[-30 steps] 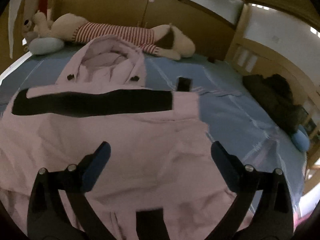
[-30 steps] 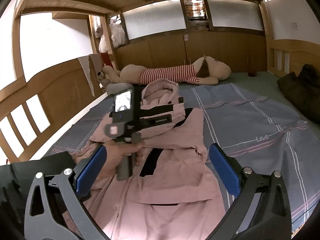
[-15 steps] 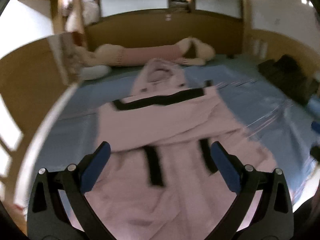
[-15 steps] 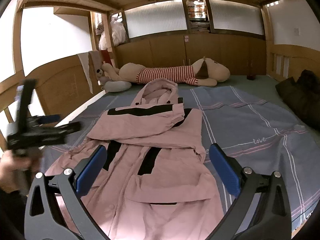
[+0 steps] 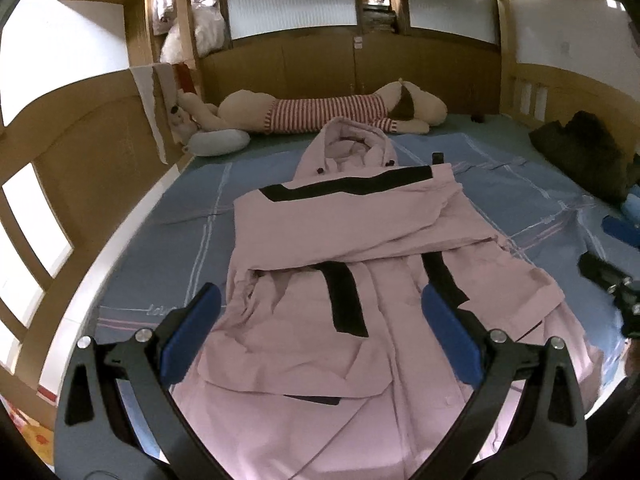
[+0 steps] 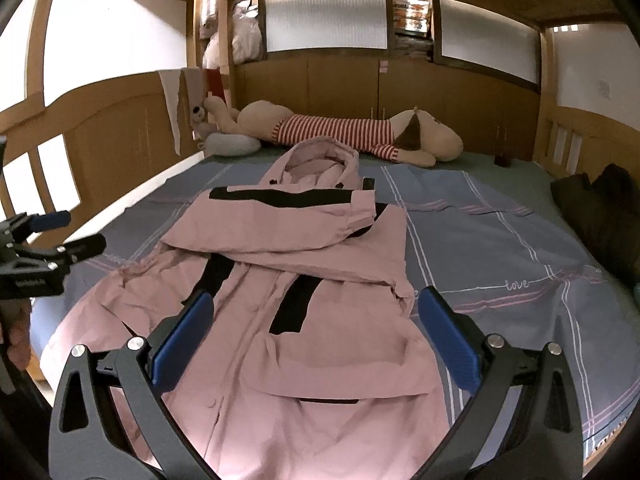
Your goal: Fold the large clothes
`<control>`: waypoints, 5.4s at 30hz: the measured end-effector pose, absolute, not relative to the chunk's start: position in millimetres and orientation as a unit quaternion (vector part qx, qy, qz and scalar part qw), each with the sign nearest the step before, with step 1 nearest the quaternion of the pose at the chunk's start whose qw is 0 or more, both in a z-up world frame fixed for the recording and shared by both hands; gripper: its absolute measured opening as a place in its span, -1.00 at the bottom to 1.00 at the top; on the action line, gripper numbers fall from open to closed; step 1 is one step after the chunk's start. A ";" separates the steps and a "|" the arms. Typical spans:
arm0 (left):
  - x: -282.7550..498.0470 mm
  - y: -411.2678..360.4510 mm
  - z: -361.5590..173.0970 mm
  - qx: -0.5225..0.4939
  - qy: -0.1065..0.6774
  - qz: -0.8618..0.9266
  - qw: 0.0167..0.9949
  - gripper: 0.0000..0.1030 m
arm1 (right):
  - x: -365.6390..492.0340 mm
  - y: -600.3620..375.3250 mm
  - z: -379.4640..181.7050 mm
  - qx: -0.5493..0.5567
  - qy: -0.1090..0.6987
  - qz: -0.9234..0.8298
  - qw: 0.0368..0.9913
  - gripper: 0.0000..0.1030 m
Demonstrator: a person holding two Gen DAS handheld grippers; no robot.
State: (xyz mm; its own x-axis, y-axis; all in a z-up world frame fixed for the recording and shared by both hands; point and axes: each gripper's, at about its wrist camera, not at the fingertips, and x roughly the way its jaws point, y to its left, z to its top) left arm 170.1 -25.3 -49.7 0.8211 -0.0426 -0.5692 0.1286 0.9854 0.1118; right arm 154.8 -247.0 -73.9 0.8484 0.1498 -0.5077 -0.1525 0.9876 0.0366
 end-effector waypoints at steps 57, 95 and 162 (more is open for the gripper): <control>270.6 54.6 -101.0 -0.034 0.433 -0.062 0.898 0.96 | 780.3 -238.9 -156.0 -0.014 0.538 -0.017 0.842 0.10; 274.5 32.8 -108.4 0.007 0.433 -0.050 0.900 0.96 | 468.0 -231.3 -86.8 -0.161 0.217 0.152 0.951 -0.94; 496.2 98.1 -206.9 -0.623 0.344 -0.155 0.685 0.92 | 247.7 -348.7 -67.6 0.342 0.253 0.168 0.889 0.96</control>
